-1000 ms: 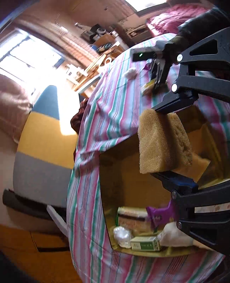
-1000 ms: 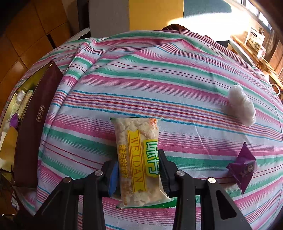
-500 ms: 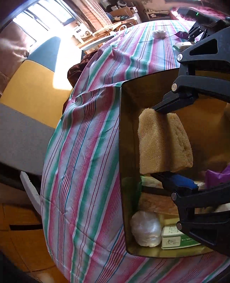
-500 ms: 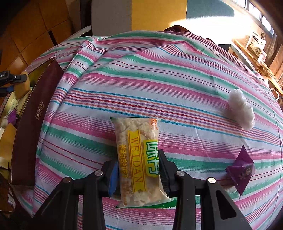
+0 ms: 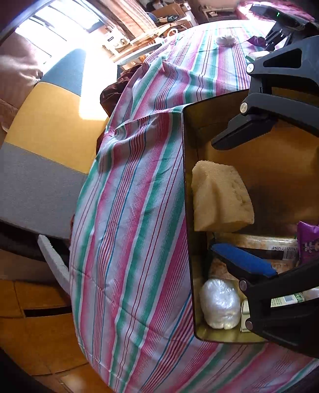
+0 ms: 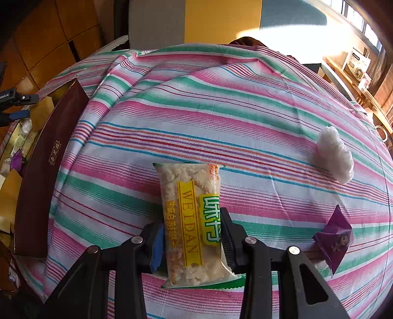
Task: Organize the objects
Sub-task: 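Lower the yellow sponge into the gold tray and open the left tool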
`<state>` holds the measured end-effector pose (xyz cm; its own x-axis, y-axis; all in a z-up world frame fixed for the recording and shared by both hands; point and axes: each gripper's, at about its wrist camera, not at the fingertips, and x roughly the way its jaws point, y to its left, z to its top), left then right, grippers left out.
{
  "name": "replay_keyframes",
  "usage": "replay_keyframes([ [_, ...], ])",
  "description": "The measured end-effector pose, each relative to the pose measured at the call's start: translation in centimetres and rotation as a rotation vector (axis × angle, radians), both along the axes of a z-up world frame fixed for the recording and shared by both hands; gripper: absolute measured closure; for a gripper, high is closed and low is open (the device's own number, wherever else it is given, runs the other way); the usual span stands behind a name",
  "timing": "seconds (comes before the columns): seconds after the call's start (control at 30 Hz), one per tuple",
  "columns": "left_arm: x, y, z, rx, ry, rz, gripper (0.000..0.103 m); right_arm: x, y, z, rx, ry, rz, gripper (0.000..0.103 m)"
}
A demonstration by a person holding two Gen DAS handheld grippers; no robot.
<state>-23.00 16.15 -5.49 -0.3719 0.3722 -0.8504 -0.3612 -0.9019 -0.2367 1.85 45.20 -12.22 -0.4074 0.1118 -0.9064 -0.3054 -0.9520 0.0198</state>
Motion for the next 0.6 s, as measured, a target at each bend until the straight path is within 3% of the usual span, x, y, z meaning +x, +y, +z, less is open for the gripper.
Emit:
replay_keyframes([
  [0.17,3.3,-3.3,3.0,0.013,0.084,0.055,0.024,-0.1,-0.1,0.0,0.012,0.004,0.000,0.063],
  [0.27,6.9,-5.0,4.4,-0.033,0.183,0.055,0.024,-0.2,-0.3,0.0,0.028,0.004,0.007,0.064],
  [0.6,16.2,-8.6,5.9,-0.098,0.341,0.100,0.024,-0.1,-0.2,-0.2,0.028,0.021,-0.002,0.064],
])
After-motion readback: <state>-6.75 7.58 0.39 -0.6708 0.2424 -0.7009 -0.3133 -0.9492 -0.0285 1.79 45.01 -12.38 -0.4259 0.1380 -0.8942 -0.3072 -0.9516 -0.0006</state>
